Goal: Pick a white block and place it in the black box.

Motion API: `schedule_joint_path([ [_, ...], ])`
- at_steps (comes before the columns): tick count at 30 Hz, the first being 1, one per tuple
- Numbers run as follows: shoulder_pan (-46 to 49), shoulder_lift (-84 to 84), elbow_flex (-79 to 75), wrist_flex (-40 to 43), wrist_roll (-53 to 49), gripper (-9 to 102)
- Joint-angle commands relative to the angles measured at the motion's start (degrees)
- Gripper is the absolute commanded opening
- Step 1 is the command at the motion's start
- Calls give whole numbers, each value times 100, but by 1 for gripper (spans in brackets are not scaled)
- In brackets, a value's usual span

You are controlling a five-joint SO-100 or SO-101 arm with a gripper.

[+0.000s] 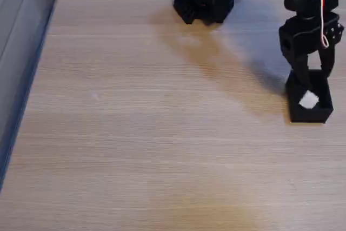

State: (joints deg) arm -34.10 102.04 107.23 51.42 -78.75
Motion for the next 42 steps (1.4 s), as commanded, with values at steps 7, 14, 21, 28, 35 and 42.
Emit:
schedule_joint_path([
  [7,466,1116,202,633,-185,8],
  [14,2039,3313,2382,571,-1547,0],
  [21,3164,5256,4491,439,-1705,0],
  [28,3735,6847,5827,1081,-1863,0],
  [35,4122,8183,6803,1538,-1942,0],
  [42,3981,8719,7066,2232,-1942,0],
])
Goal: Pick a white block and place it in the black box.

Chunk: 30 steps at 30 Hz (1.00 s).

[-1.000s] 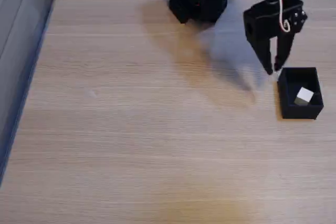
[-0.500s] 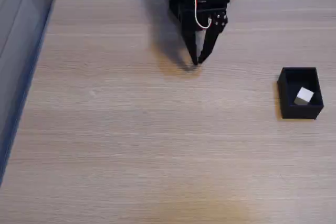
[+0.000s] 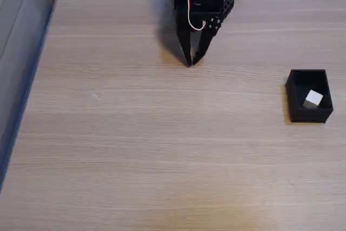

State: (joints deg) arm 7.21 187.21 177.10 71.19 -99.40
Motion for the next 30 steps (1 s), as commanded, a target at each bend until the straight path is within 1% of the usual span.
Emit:
schedule_joint_path([
  [1,-255,334,79,404,264,0],
  [3,-387,369,79,554,448,0],
  [9,-404,369,88,598,879,0],
  [30,-396,369,88,598,782,3],
])
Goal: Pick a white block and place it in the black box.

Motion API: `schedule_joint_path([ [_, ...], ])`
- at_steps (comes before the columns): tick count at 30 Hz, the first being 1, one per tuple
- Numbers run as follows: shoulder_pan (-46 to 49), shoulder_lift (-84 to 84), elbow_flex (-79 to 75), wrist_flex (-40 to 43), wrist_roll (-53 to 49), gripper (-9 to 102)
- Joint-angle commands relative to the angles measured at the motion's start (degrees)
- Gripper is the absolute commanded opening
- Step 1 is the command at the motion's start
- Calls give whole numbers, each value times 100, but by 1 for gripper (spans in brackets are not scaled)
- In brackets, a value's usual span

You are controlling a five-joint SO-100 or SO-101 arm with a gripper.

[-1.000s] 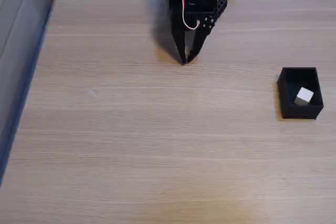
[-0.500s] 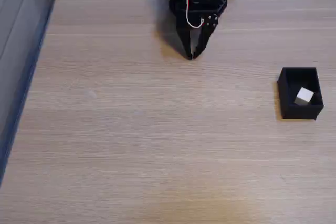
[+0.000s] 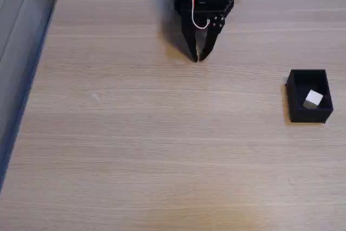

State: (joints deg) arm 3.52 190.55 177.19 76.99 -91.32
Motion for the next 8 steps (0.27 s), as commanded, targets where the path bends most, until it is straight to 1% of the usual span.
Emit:
schedule_joint_path([
  [1,-26,35,79,18,-26,3],
  [8,-26,35,79,18,-26,4],
])
